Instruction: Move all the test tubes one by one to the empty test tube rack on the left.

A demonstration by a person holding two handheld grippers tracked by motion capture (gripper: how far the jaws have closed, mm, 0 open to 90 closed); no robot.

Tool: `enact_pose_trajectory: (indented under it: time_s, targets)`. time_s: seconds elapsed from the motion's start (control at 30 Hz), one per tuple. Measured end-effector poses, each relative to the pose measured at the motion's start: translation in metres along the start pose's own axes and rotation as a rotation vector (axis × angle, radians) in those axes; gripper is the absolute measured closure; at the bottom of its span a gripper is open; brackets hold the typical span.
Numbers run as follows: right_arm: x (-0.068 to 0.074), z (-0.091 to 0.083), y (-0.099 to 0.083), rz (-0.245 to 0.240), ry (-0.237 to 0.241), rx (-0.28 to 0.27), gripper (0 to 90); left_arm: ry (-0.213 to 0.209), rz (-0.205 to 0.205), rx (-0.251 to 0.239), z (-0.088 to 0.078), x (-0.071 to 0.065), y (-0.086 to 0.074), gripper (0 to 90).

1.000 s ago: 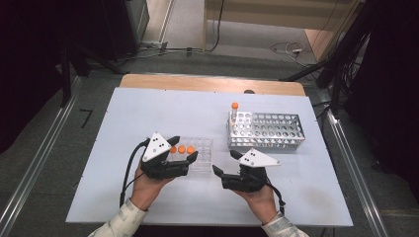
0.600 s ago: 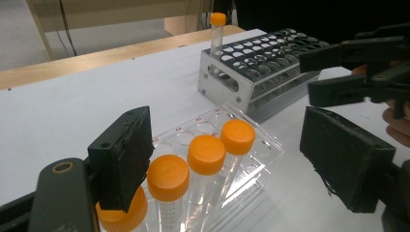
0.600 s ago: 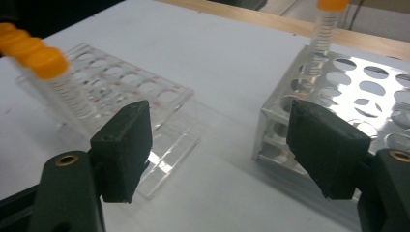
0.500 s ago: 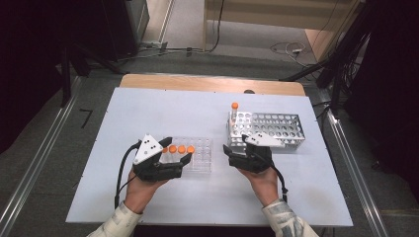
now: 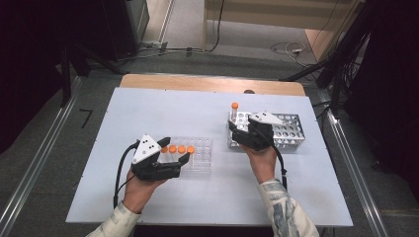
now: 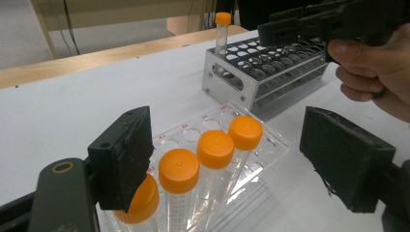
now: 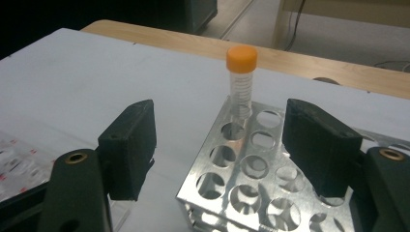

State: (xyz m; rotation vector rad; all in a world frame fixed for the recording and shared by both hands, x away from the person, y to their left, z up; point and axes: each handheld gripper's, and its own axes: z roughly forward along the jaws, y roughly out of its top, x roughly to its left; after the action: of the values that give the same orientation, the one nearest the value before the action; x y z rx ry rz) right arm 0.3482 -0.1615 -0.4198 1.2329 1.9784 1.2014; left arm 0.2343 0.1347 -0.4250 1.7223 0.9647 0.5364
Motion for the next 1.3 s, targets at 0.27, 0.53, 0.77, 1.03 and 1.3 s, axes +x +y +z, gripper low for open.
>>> enact_pose_trajectory:
  time_s: [0.27,0.53,0.77,1.03,1.3]
  targets:
    - [-0.002,0.016,0.005,-0.014,-0.021,0.004,30.6,-0.008,-0.003,0.004,0.000,0.000,-0.001,19.7]
    - [-0.002,0.033,0.005,-0.036,-0.063,0.006,35.3,-0.009,-0.006,-0.003,0.000,0.000,0.000,19.7]
    - [-0.004,0.047,0.004,-0.028,-0.089,0.007,44.7,-0.016,-0.003,-0.007,-0.002,-0.001,0.001,19.6]
    - [-0.004,0.059,0.005,-0.012,-0.102,0.030,52.3,-0.022,-0.002,-0.006,0.000,-0.002,0.001,19.5]
    - [-0.002,0.066,0.004,-0.009,-0.112,0.041,58.2,-0.022,-0.006,-0.006,-0.001,-0.001,0.000,19.5]
